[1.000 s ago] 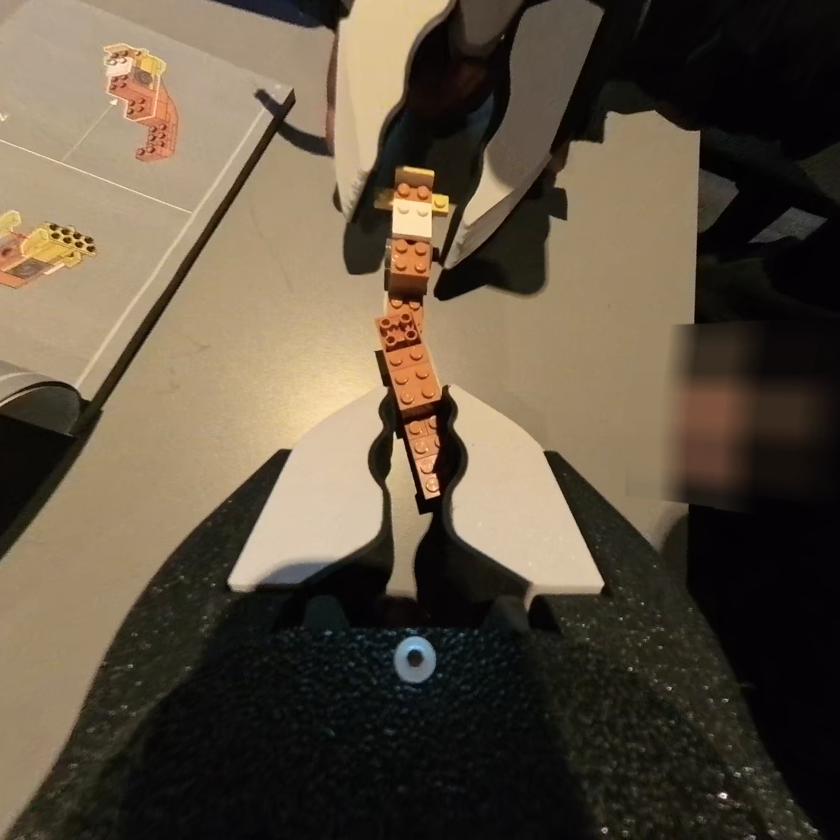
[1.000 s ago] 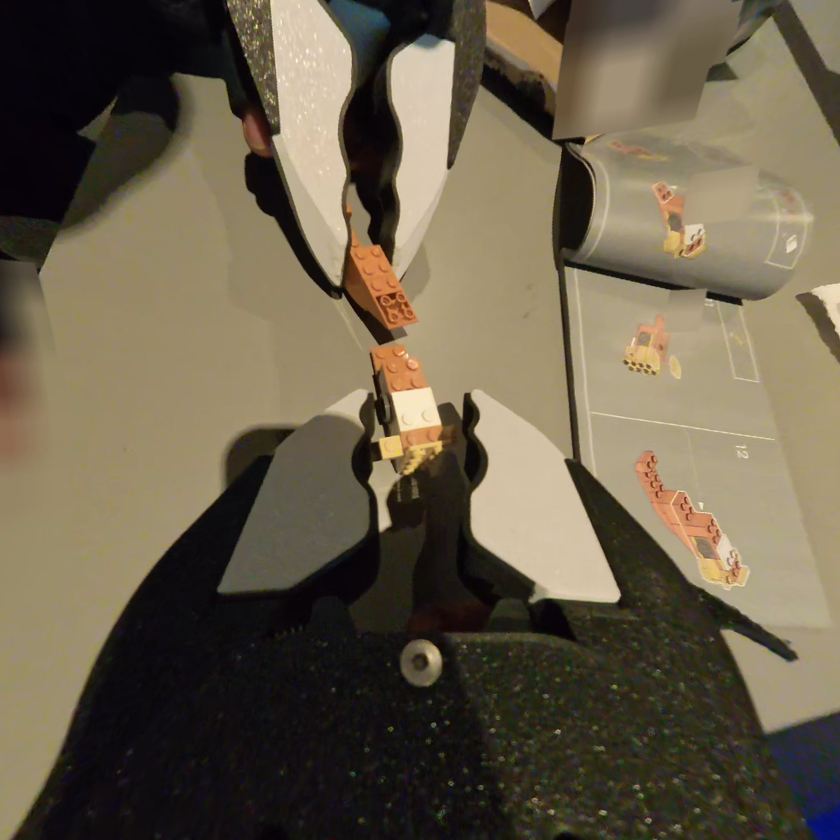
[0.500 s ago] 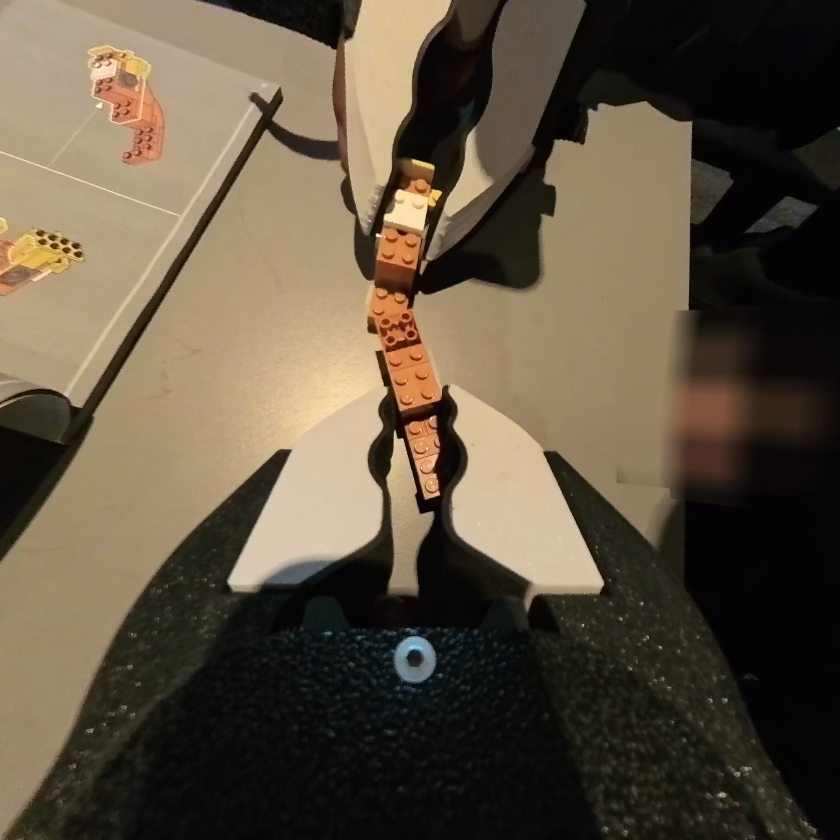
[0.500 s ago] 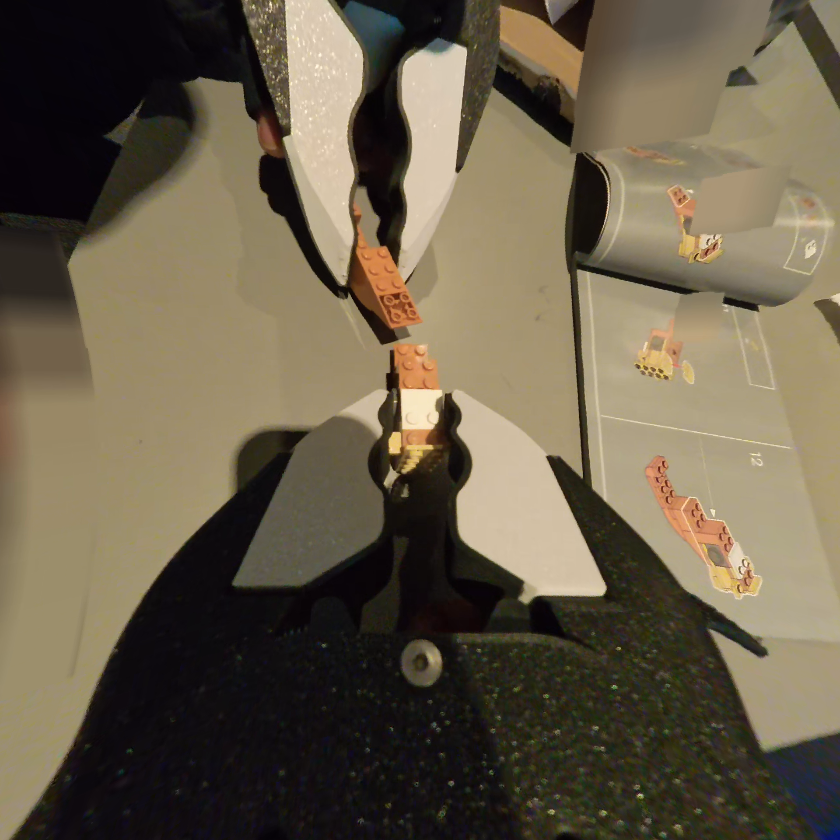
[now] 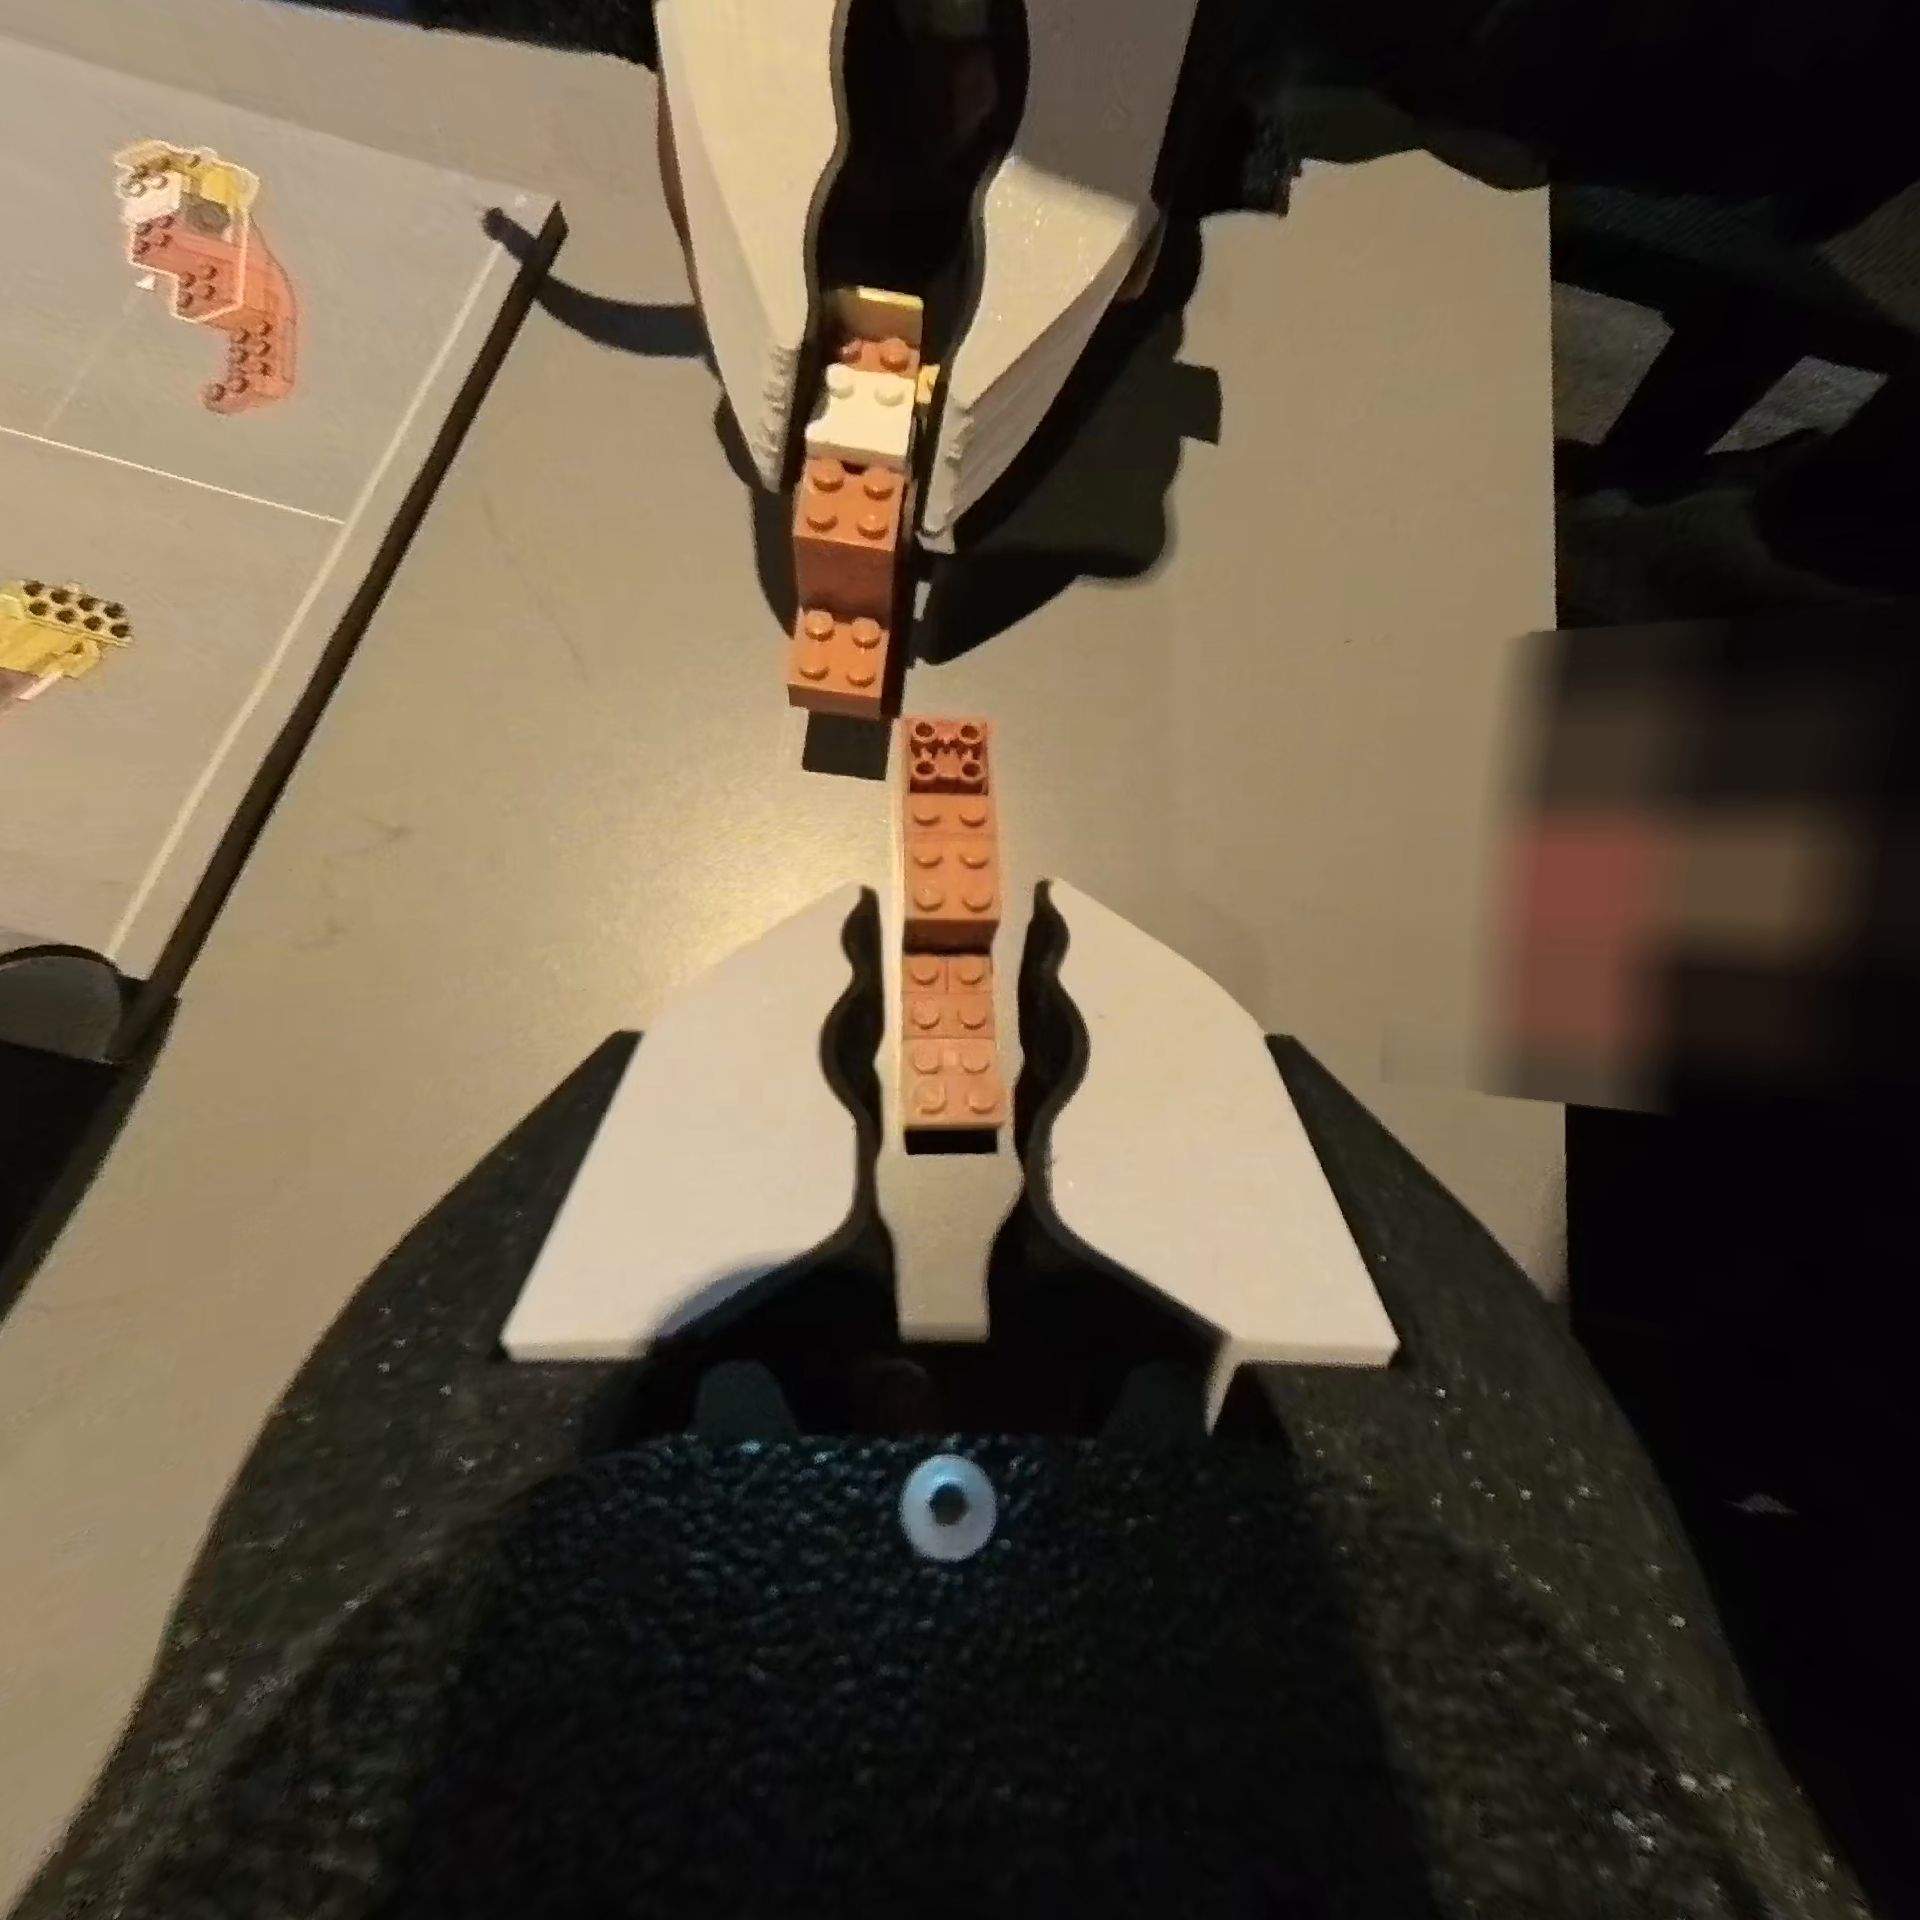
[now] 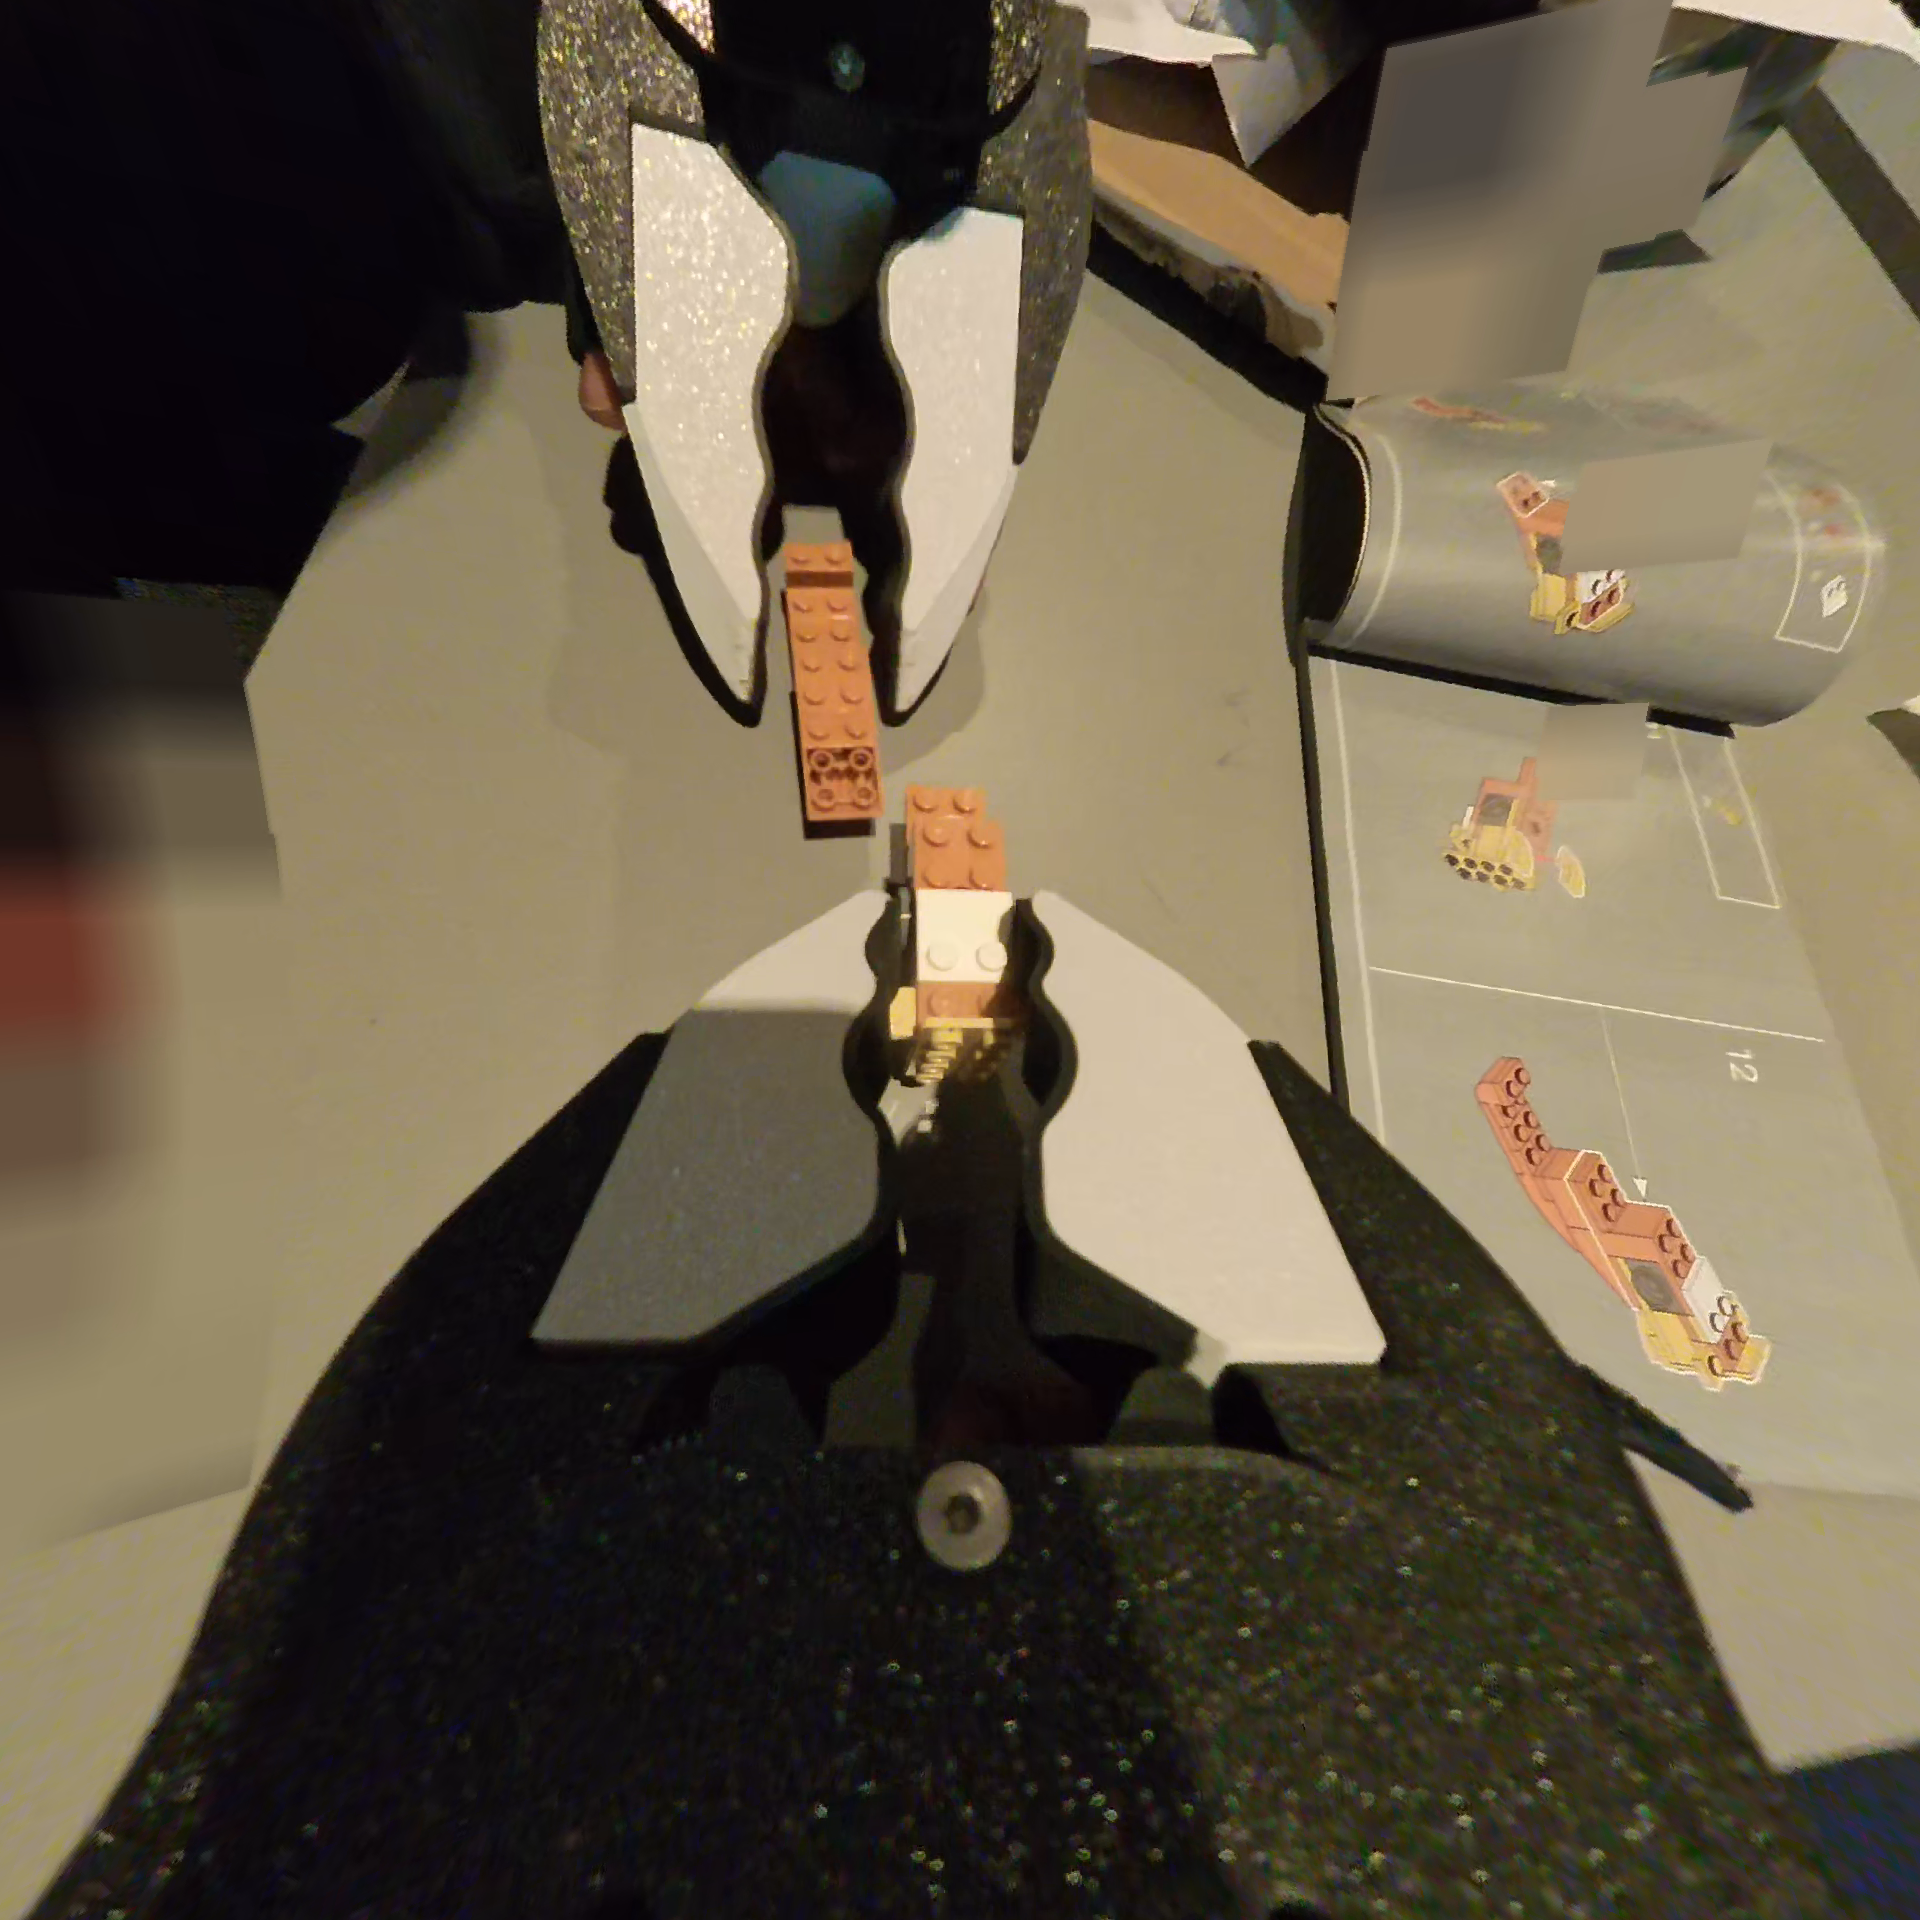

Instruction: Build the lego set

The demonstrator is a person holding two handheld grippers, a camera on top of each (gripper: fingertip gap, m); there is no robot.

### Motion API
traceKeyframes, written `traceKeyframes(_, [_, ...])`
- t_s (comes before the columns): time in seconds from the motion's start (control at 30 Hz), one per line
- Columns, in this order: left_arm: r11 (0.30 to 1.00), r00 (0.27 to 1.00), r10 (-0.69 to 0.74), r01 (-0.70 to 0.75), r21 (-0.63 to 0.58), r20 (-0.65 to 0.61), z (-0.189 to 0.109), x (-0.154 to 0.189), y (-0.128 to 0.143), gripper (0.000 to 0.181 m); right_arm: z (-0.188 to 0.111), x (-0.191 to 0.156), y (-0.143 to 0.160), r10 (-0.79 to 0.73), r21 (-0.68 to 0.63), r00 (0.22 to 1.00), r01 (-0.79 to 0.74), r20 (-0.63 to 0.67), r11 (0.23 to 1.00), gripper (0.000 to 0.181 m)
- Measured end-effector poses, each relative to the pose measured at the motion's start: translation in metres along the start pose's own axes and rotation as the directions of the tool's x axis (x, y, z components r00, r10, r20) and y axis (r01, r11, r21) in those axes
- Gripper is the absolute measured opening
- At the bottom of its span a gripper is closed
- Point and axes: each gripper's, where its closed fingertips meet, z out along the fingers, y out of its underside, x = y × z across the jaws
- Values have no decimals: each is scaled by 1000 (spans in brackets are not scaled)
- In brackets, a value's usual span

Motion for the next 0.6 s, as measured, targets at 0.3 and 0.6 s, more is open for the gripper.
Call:
traceKeyframes(0.3, [1000,1000,9,-10,2,30,-2,-2,1,36,0,-4,-8,34,39,999,-35,31,999,19])
traceKeyframes(0.6, [1000,997,22,-20,-21,76,0,-4,5,35,3,-10,-18,49,68,997,-53,53,996,19])
